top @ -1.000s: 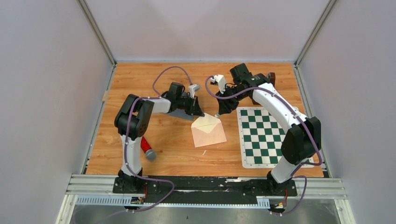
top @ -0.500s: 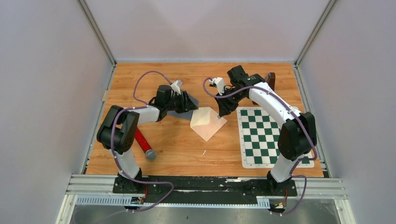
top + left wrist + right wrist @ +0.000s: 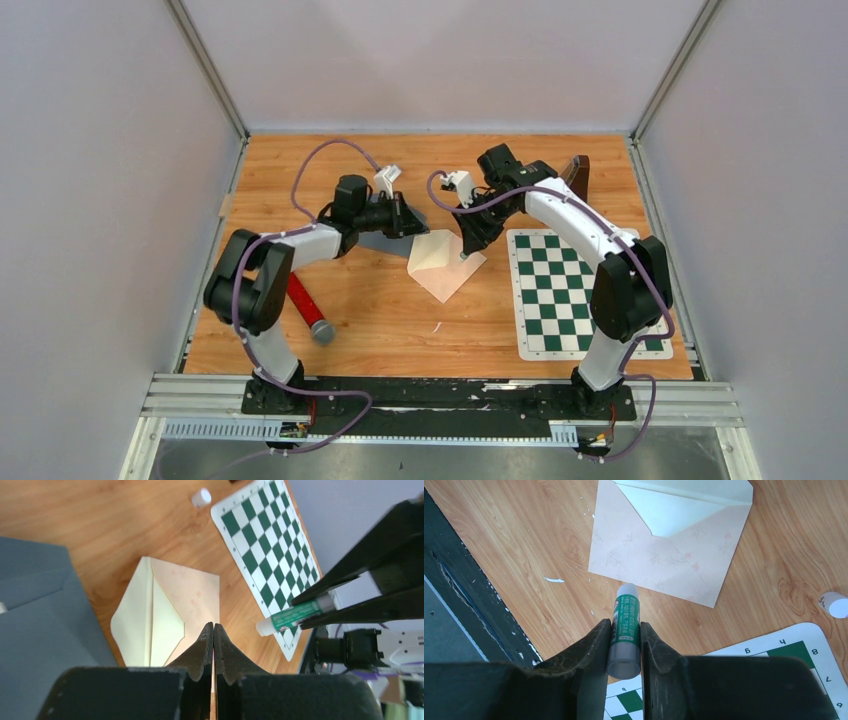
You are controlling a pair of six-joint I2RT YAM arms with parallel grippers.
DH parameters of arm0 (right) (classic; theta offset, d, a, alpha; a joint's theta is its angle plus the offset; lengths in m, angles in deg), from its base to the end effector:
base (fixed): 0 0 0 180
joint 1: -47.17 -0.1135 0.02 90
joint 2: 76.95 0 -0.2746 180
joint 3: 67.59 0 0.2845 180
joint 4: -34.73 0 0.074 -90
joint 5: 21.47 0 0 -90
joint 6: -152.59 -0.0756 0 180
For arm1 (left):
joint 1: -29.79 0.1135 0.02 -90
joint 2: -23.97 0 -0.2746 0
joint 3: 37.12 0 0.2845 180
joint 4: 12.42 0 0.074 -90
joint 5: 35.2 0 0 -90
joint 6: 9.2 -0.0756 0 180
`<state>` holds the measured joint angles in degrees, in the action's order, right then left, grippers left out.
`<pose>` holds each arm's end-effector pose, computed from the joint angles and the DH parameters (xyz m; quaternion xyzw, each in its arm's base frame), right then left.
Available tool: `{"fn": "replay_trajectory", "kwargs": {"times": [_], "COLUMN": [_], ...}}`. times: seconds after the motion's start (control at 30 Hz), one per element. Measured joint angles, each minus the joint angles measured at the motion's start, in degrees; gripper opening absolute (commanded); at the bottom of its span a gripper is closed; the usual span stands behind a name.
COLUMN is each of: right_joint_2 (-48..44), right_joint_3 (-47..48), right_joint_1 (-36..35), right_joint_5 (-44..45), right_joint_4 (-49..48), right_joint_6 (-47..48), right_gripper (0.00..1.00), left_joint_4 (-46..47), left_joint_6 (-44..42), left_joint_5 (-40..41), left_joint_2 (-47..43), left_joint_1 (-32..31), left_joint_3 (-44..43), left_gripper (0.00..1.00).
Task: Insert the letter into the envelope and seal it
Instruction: Paint the envelope at the center of the board.
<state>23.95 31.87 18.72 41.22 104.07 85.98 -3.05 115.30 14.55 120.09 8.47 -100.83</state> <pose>0.3376 0.2224 0.2427 -0.4542 0.8445 0.2397 0.1518 0.3648 -0.1948 0.1825 0.0987 0.7998 -0.4961 0.3234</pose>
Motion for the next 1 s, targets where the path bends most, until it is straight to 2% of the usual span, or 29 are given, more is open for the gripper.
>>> {"fn": "replay_trajectory", "kwargs": {"times": [0.2, 0.3, 0.63, 1.0], "right_joint_2": [0.2, 0.8, 6.9, 12.4], "right_joint_3": [0.0, 0.2, 2.9, 7.3], "right_joint_1": [-1.2, -2.9, -7.1, -8.1], "right_joint_5": [0.5, 1.4, 7.7, 11.0], "right_joint_4": [-0.4, -0.5, -0.7, -0.4], "right_joint_6": [-0.6, -0.6, 1.0, 1.8], "right_gripper": [0.0, 0.0, 0.0, 0.0], "left_joint_4": [0.4, 0.0, -3.9, -8.1], "left_joint_6": [2.1, 2.5, 1.2, -0.2], "left_joint_5": [-5.3, -6.3, -4.2, -2.4], "left_joint_2": [14.1, 17.4, 20.2, 22.3], "left_joint_1": [-1.2, -1.7, -3.6, -4.2], "left_joint_3": [-5.5, -6.5, -8.8, -11.1], "left_gripper": [0.01, 0.0, 0.0, 0.0]}}
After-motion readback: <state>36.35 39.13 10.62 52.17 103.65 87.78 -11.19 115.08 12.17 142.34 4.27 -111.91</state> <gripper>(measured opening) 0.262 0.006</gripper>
